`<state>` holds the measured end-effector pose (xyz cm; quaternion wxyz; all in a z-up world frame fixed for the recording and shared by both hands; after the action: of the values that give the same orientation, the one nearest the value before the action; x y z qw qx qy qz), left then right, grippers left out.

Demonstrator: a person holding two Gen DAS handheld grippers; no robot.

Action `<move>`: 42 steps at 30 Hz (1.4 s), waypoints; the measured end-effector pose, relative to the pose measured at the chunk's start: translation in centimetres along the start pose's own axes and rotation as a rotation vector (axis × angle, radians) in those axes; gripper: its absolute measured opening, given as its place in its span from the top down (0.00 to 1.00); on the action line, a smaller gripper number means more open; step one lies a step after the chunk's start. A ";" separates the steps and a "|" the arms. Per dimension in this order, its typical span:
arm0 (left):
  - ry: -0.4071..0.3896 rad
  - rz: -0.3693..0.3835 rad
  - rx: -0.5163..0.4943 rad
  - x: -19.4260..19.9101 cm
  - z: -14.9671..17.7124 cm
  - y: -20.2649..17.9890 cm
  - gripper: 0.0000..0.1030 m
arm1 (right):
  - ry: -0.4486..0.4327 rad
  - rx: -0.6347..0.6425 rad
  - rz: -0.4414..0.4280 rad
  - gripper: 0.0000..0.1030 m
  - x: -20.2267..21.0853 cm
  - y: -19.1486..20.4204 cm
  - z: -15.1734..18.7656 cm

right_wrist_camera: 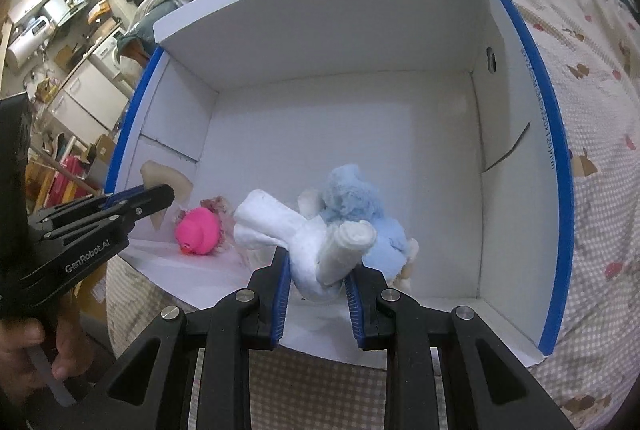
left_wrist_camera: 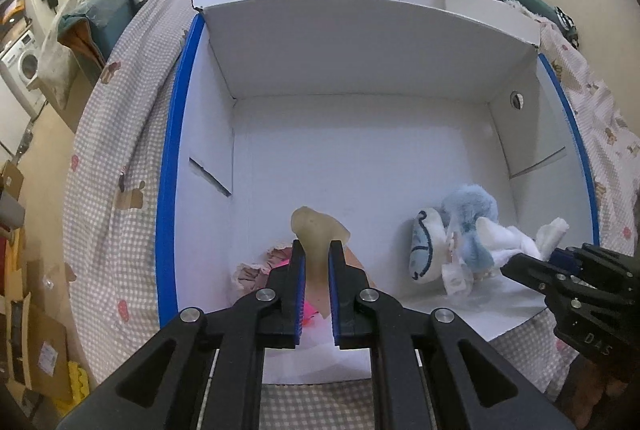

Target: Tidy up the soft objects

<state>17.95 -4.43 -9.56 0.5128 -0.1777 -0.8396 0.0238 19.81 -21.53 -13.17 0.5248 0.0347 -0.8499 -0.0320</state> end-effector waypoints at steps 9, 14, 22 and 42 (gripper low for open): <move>-0.004 0.019 -0.048 -0.1 0.6 -1.0 0.81 | -0.017 0.038 0.028 0.73 0.1 0.6 0.1; -0.021 0.019 -0.048 0.6 0.5 -1.1 0.58 | 0.004 -0.016 -0.012 0.48 0.2 -0.2 0.1; -0.082 0.047 -0.075 3.7 0.4 -1.6 0.39 | -0.104 -0.069 -0.058 0.29 2.6 -0.9 -0.8; -0.230 0.010 0.024 11.5 4.5 0.7 0.21 | -0.299 -0.092 0.036 0.00 9.8 -1.3 2.2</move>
<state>9.53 0.57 -2.03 0.4149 -0.1718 -0.8917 0.0568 13.54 -23.73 -5.58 0.3942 -0.0097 -0.9166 -0.0665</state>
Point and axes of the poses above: each gripper's, at about its wrist camera, not at the fingertips, and x roughly against the way its jaws point, y to its left, z to its underside, the point moved 5 cm from there along -x, roughly the way its jaws point, and after that the axes turned 13 degrees about z, right-handed, at the moved point
